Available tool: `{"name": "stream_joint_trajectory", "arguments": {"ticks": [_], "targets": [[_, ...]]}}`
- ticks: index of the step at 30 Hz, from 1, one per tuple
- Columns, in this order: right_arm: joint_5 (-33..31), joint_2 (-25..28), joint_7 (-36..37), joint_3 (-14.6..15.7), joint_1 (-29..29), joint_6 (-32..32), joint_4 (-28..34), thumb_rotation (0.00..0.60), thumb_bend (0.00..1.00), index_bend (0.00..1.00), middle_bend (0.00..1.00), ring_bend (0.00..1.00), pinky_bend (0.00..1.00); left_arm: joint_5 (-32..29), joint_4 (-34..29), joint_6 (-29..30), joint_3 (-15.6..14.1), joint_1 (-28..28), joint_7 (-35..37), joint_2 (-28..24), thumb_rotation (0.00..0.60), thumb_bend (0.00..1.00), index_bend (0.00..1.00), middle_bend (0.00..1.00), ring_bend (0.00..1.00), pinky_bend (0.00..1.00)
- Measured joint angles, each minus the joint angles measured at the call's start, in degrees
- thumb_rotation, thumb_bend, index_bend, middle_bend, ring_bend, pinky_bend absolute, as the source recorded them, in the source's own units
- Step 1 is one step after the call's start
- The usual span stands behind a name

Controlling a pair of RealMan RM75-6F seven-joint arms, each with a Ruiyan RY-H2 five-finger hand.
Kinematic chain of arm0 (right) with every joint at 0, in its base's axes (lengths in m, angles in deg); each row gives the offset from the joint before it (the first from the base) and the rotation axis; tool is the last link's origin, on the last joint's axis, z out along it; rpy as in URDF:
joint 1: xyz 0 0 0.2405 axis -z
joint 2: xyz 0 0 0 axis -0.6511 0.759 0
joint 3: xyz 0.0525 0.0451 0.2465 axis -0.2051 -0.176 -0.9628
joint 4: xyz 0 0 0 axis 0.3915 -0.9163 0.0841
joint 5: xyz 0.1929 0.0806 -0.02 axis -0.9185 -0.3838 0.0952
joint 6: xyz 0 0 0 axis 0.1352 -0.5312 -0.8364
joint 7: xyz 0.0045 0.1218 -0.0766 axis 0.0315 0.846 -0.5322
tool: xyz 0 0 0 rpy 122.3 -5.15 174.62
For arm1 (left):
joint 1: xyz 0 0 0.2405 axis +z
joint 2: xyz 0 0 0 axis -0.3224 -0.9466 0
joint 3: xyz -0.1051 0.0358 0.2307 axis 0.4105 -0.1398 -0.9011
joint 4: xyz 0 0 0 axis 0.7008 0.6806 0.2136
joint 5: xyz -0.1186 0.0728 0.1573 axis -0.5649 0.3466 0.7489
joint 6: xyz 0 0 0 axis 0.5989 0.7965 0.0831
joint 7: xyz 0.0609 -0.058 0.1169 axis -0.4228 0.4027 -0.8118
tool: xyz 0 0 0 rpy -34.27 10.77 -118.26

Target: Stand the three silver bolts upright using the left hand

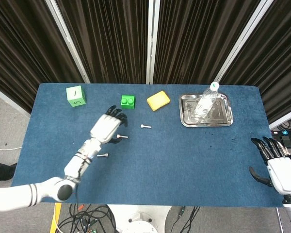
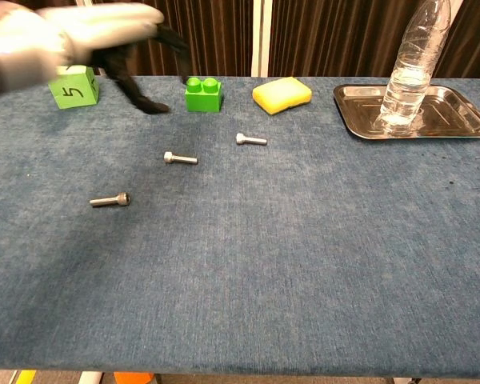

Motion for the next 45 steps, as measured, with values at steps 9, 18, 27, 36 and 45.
{"name": "stream_joint_trajectory", "arguments": {"ticks": [9,18,27,36,45], "targets": [[-0.9,0.1,0.0,-0.2,-0.1,1.0,0.1,0.600,0.26,0.06,0.12,0.00,0.00,-15.5,15.3,-2.3,0.5,-11.5,-10.2,11.4,0.600,0.24,0.39,0.17,0.03,0.00],[-1.5,0.6,-0.6,-0.3,-0.2,1.7,0.7,0.600,0.26,0.06,0.12,0.00,0.00,-22.9,25.9,-5.0,0.7,-19.5,-14.0,18.8,0.600,0.24,0.39,0.12,0.00,0.00],[-2.2,1.4,-1.8,-0.4,0.4,1.5,2.0,0.600,0.26,0.06,0.12,0.00,0.00,-25.6,37.4,-7.3,1.4,-24.2,-14.4,24.8,0.600,0.27,0.40,0.11,0.00,0.00],[-2.6,2.1,-2.8,-0.5,1.0,1.1,3.1,0.600,0.26,0.06,0.12,0.00,0.00,-28.6,44.0,-11.1,2.4,-27.2,-14.3,28.3,0.600,0.32,0.40,0.10,0.00,0.00],[-3.0,2.3,-3.1,-0.7,1.3,1.1,3.4,0.600,0.26,0.06,0.12,0.00,0.00,-30.3,46.9,-13.9,2.5,-28.4,-13.8,29.8,0.600,0.32,0.44,0.10,0.00,0.00]]}}
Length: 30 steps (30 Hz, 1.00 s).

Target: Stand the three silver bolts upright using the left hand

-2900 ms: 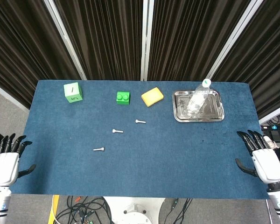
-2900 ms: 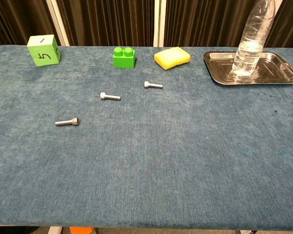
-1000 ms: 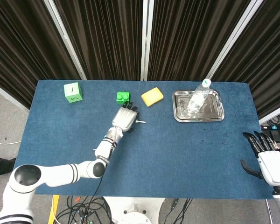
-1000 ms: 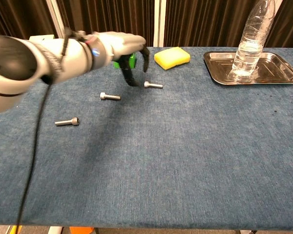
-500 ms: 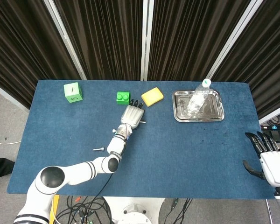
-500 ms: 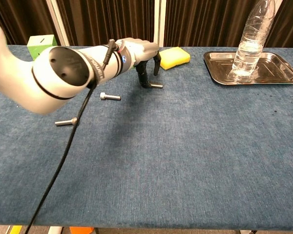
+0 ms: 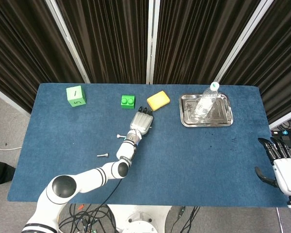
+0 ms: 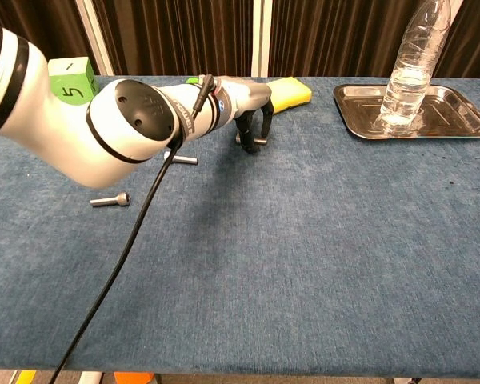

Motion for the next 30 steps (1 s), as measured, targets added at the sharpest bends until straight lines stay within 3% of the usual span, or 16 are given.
{"name": "stream_joint_trajectory", "arguments": {"ticks": [23,30], "targets": [[-0.2,-0.2,0.3,-0.3,0.3,0.2,-0.3,0.600,0.26,0.06,0.12,0.00,0.00,2.7,2.0,-0.3,-0.2,0.6,4.7,1.3,0.600,0.35,0.54,0.13,0.00,0.00],[-0.1,-0.2,0.5,-0.3,0.5,-0.1,-0.4,0.600,0.26,0.06,0.12,0.00,0.00,4.7,-0.3,0.4,0.7,1.2,7.5,0.0,0.600,0.37,0.55,0.14,0.00,0.00]]}}
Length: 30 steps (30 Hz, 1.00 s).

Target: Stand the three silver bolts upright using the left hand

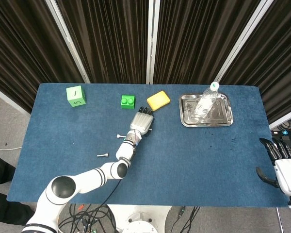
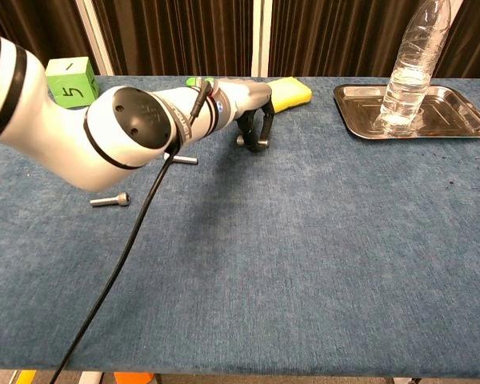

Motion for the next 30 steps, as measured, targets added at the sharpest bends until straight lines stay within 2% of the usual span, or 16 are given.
{"name": "stream_joint_trajectory", "arguments": {"ticks": [11,30], "targets": [[0.6,-0.1,0.2,0.0,0.1,-0.3,-0.2,0.600,0.26,0.06,0.12,0.00,0.00,1.8,-7.7,2.1,1.2,2.2,4.6,-4.2,0.600,0.37,0.54,0.14,0.00,0.00],[0.8,-0.2,0.3,0.1,0.3,-0.6,-0.2,0.600,0.26,0.06,0.12,0.00,0.00,0.5,-7.9,2.0,0.0,3.1,6.4,-5.2,0.600,0.37,0.52,0.14,0.00,0.00]]}}
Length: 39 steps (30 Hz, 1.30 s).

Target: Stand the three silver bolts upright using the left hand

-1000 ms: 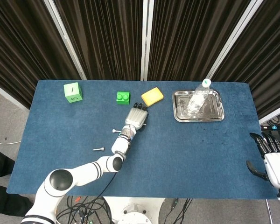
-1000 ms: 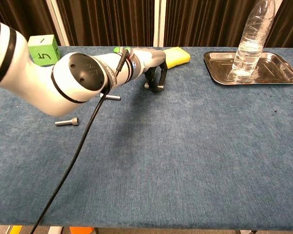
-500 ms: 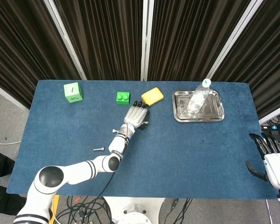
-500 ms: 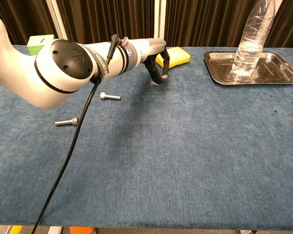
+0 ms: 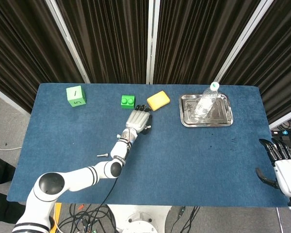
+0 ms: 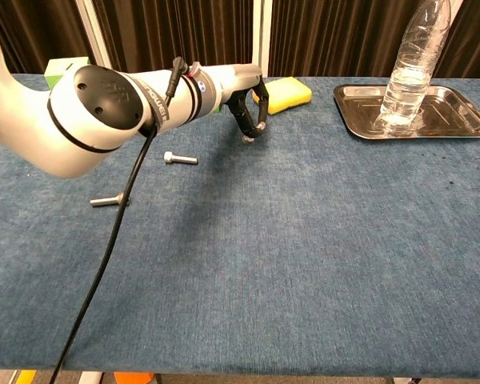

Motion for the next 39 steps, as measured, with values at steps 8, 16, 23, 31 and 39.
{"name": "stream_joint_trajectory", "arguments": {"ticks": [8,16,23,31,39], "targets": [[0.0,0.1,-0.2,0.0,-0.1,0.2,0.2,0.600,0.26,0.06,0.13,0.00,0.00,-0.9,0.5,-0.3,-0.5,0.1,0.0,-0.2,0.600,0.37,0.48,0.14,0.00,0.00],[0.1,0.1,-0.1,0.0,0.0,0.1,0.3,0.600,0.26,0.06,0.14,0.00,0.00,-1.1,0.0,0.3,-0.9,0.2,-0.2,-0.6,0.600,0.38,0.47,0.14,0.00,0.00],[0.3,0.1,0.2,0.0,0.0,-0.1,0.2,0.600,0.26,0.06,0.14,0.00,0.00,-0.7,-1.3,1.4,-1.5,0.7,-0.5,-1.0,0.600,0.38,0.46,0.14,0.00,0.00],[0.6,0.3,0.3,0.0,0.0,-0.3,0.1,0.600,0.26,0.06,0.15,0.00,0.00,1.7,-6.9,4.1,-1.8,2.7,0.5,-4.3,0.600,0.37,0.39,0.14,0.00,0.00],[2.0,0.0,0.7,-0.1,-1.0,0.1,-0.2,0.600,0.26,0.06,0.15,0.00,0.00,6.9,-20.0,12.7,-4.0,10.1,3.0,-11.9,0.600,0.36,0.39,0.14,0.00,0.00]]}}
